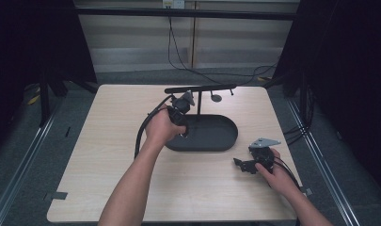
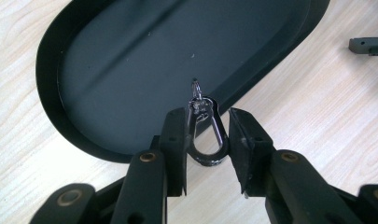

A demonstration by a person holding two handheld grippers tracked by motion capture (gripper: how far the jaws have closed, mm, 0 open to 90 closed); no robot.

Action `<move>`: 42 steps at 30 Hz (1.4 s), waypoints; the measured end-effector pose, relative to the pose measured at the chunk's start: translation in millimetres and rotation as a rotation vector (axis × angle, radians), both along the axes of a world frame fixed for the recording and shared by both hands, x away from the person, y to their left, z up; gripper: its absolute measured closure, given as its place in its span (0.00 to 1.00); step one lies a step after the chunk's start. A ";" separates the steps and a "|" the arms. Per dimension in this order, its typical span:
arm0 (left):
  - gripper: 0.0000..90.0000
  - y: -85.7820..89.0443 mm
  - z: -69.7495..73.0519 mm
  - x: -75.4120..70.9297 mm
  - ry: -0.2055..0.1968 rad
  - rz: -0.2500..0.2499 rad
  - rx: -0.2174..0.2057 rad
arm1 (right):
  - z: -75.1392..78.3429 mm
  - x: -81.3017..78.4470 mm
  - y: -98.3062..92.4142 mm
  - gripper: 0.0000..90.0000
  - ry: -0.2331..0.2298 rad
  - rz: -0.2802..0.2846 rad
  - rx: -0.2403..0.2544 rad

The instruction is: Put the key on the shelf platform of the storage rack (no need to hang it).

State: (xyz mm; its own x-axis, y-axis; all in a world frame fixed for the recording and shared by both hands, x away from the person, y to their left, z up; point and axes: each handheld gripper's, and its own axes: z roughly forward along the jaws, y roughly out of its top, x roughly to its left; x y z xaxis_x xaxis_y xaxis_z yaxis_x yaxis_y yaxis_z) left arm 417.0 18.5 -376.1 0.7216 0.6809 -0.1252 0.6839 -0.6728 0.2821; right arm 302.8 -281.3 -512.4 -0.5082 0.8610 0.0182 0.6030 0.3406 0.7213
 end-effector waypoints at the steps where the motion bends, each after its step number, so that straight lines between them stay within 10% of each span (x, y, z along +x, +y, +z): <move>1: 0.76 -0.8 -0.7 0.2 -0.003 -0.004 -0.001 | 0.0 0.0 0.0 0.17 0.000 0.000 0.000; 42: 0.76 -33.6 -17.0 13.7 -0.008 -0.035 -0.011 | -0.1 -0.1 0.0 0.17 -0.002 0.005 -0.001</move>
State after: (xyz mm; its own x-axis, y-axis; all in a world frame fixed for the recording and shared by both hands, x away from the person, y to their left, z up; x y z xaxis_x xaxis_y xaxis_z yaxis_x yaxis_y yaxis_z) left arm 430.6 -15.2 -393.1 0.7460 0.6538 -0.1266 0.6576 -0.6933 0.2948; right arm 302.7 -281.3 -512.5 -0.5130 0.8583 0.0162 0.5998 0.3449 0.7220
